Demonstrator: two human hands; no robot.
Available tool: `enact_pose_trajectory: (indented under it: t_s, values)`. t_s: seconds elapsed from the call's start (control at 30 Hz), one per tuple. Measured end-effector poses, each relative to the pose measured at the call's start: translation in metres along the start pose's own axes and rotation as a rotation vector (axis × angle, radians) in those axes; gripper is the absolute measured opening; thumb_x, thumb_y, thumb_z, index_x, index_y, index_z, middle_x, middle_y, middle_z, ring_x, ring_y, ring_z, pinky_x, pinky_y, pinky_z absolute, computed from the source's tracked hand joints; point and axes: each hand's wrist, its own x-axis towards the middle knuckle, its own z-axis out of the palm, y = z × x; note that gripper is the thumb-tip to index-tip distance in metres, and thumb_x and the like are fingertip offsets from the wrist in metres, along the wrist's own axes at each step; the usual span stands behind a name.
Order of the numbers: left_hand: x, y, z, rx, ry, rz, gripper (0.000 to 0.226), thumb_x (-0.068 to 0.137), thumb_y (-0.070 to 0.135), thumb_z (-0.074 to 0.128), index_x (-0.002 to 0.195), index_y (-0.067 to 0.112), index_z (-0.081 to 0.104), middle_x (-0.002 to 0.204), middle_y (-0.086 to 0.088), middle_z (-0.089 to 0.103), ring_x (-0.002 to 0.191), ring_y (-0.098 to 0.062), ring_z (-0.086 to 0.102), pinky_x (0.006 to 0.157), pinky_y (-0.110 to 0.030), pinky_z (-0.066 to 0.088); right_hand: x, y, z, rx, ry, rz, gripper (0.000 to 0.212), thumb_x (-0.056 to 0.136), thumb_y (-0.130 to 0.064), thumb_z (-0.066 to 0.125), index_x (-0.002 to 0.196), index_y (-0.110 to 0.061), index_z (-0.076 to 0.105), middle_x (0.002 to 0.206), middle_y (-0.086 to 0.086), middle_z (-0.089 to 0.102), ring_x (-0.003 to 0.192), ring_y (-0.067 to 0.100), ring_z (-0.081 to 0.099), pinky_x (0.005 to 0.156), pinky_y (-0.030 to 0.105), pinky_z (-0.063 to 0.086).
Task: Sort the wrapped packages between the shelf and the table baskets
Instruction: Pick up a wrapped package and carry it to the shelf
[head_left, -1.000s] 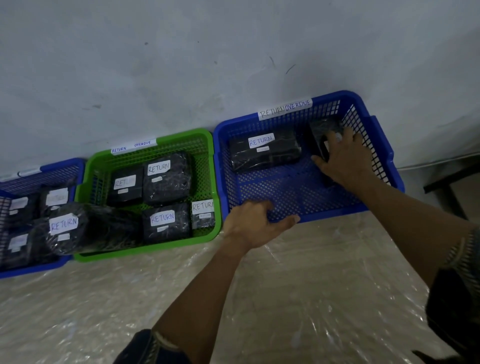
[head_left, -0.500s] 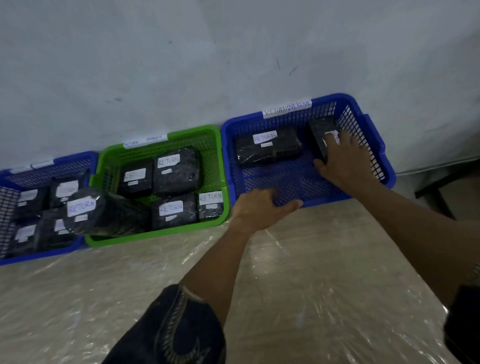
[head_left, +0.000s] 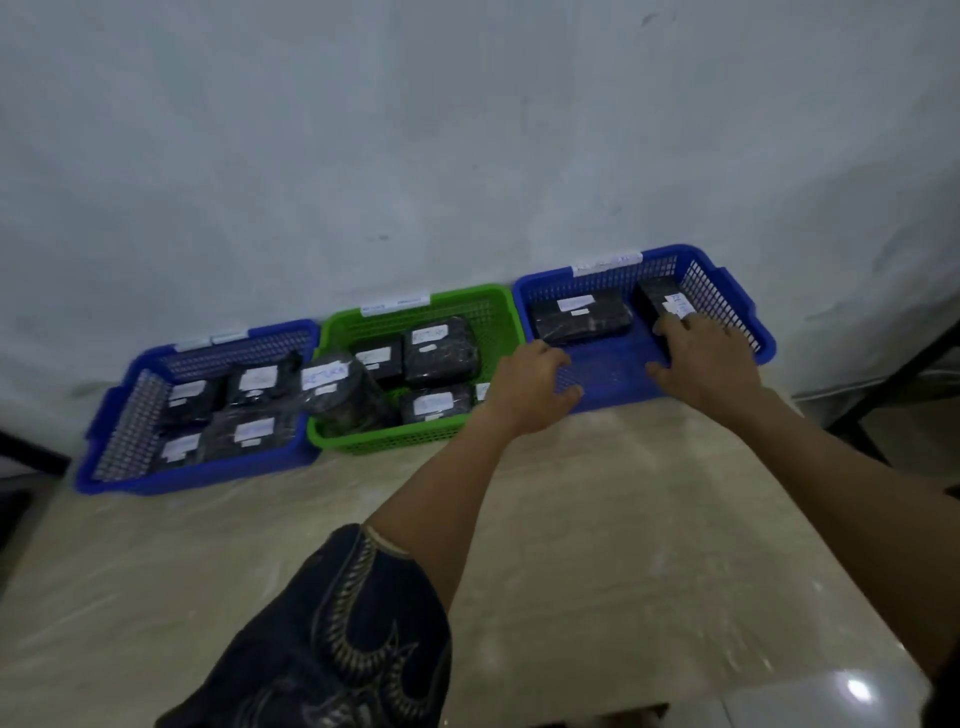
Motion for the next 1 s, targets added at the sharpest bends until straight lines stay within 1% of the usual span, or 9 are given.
enact_pose_trajectory:
  t_s: [0.07, 0.2, 0.3, 0.43, 0.6, 0.73, 0.83, 0.9, 1.0]
  values:
    - [-0.026, -0.004, -0.017, 0.070, -0.037, -0.038, 0.049, 0.087, 0.040, 0.062, 0.128, 0.013, 0.055, 0.128, -0.013, 0.052, 0.121, -0.031, 0.047, 0.098, -0.041, 0.039, -0.024, -0.016, -0.009, -0.023, -0.064, -0.037, 0.051, 0.085, -0.037, 0.062, 0.126, -0.012, 0.045, 0.120, 0.015, 0.054, 0.109, 0.034, 0.053, 0.092, 0.045, 0.040]
    - [-0.079, -0.016, -0.046, 0.214, -0.173, -0.112, 0.059, 0.087, 0.045, 0.062, 0.134, 0.014, 0.046, 0.134, -0.013, 0.044, 0.125, -0.032, 0.042, 0.101, -0.047, 0.040, -0.072, -0.041, -0.017, -0.170, -0.342, -0.234, 0.059, 0.088, -0.041, 0.058, 0.137, -0.020, 0.033, 0.131, 0.009, 0.048, 0.117, 0.028, 0.049, 0.094, 0.039, 0.039]
    - [-0.129, -0.019, -0.065, 0.171, -0.155, -0.156, 0.058, 0.087, 0.043, 0.062, 0.136, 0.015, 0.045, 0.133, -0.011, 0.045, 0.124, -0.030, 0.045, 0.100, -0.046, 0.042, -0.107, -0.058, -0.022, -0.058, -0.524, -0.223, 0.061, 0.088, -0.040, 0.059, 0.140, -0.022, 0.031, 0.135, 0.008, 0.048, 0.117, 0.026, 0.051, 0.090, 0.035, 0.042]
    - [-0.210, -0.019, -0.073, 0.188, -0.117, -0.225, 0.059, 0.089, 0.044, 0.060, 0.138, 0.014, 0.045, 0.138, -0.011, 0.047, 0.127, -0.029, 0.045, 0.101, -0.041, 0.042, -0.152, -0.086, -0.033, 0.108, -0.548, -0.208, 0.063, 0.084, -0.044, 0.064, 0.136, -0.023, 0.037, 0.128, 0.011, 0.053, 0.111, 0.025, 0.054, 0.090, 0.035, 0.044]
    - [-0.299, -0.033, -0.072, 0.175, -0.126, -0.315, 0.056, 0.089, 0.047, 0.060, 0.135, 0.019, 0.048, 0.138, -0.007, 0.049, 0.126, -0.026, 0.046, 0.102, -0.041, 0.040, -0.207, -0.138, -0.043, 0.179, -0.557, -0.263, 0.065, 0.081, -0.048, 0.067, 0.135, -0.023, 0.039, 0.128, 0.009, 0.053, 0.109, 0.025, 0.055, 0.089, 0.035, 0.045]
    - [-0.366, -0.051, -0.078, 0.105, -0.126, -0.369, 0.054, 0.089, 0.045, 0.060, 0.135, 0.019, 0.048, 0.136, -0.006, 0.050, 0.121, -0.025, 0.049, 0.099, -0.040, 0.042, -0.248, -0.192, -0.050, 0.127, -0.564, -0.343, 0.060, 0.084, -0.046, 0.065, 0.134, -0.023, 0.040, 0.127, 0.009, 0.054, 0.109, 0.025, 0.054, 0.088, 0.035, 0.045]
    - [-0.422, -0.076, -0.091, 0.019, -0.210, -0.440, 0.056, 0.088, 0.047, 0.062, 0.135, 0.018, 0.049, 0.135, -0.006, 0.053, 0.120, -0.024, 0.051, 0.099, -0.039, 0.044, -0.277, -0.240, -0.053, 0.062, -0.598, -0.370, 0.054, 0.086, -0.045, 0.063, 0.131, -0.022, 0.044, 0.126, 0.007, 0.055, 0.107, 0.023, 0.054, 0.086, 0.033, 0.044]
    - [-0.465, -0.099, -0.103, -0.016, -0.273, -0.486, 0.058, 0.087, 0.048, 0.063, 0.134, 0.017, 0.050, 0.133, -0.007, 0.054, 0.118, -0.023, 0.053, 0.099, -0.036, 0.044, -0.298, -0.278, -0.055, 0.016, -0.635, -0.378, 0.054, 0.087, -0.044, 0.062, 0.132, -0.020, 0.044, 0.129, 0.007, 0.052, 0.111, 0.023, 0.052, 0.083, 0.030, 0.041]
    - [-0.536, -0.139, -0.120, -0.027, -0.239, -0.521, 0.058, 0.087, 0.049, 0.063, 0.133, 0.017, 0.051, 0.131, -0.007, 0.056, 0.114, -0.023, 0.055, 0.095, -0.033, 0.045, -0.330, -0.341, -0.055, -0.033, -0.670, -0.393, 0.053, 0.089, -0.042, 0.060, 0.133, -0.016, 0.044, 0.135, 0.006, 0.048, 0.118, 0.023, 0.049, 0.082, 0.027, 0.035]
